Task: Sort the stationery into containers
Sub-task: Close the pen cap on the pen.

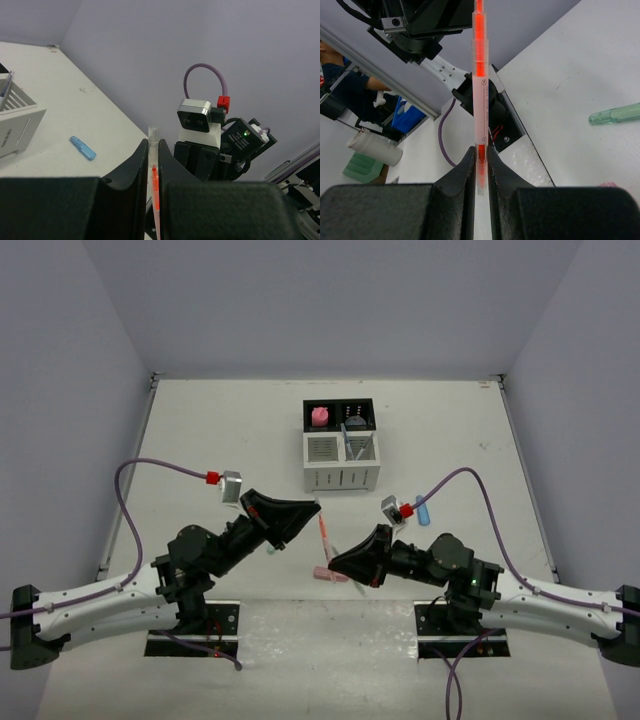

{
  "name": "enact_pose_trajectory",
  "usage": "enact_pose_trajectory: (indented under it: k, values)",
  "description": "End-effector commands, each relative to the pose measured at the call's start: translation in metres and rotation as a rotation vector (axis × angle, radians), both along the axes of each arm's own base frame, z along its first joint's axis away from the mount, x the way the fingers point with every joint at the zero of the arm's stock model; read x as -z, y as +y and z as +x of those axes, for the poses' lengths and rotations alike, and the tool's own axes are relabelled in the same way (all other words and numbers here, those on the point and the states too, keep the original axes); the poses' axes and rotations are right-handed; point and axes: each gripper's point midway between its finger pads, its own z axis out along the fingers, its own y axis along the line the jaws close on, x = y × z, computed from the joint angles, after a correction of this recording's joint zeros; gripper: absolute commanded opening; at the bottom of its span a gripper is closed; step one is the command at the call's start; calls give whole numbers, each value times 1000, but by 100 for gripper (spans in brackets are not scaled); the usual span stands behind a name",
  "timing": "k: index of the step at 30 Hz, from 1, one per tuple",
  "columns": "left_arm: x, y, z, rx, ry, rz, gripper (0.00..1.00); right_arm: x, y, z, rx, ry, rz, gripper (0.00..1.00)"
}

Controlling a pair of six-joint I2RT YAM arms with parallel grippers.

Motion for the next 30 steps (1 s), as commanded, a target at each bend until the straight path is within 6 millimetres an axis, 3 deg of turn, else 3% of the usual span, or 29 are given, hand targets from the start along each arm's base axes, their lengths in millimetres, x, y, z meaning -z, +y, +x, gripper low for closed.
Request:
enact_pose_trajectory:
  k: [1,13,27,30]
  values:
    - [-8,2,1,-7,-9,-47,0,-25,-2,2,16,-38,54,0]
    - [-6,-3,-4,33,12,-69,0,-29,-2,9,55,-43,49,0]
    - [14,-13,0,43,96,-51,0,-64,-4,25,137,-129,88,0]
    - [19,-17,3,34,110,-21,13,-69,-5,30,166,-148,80,0]
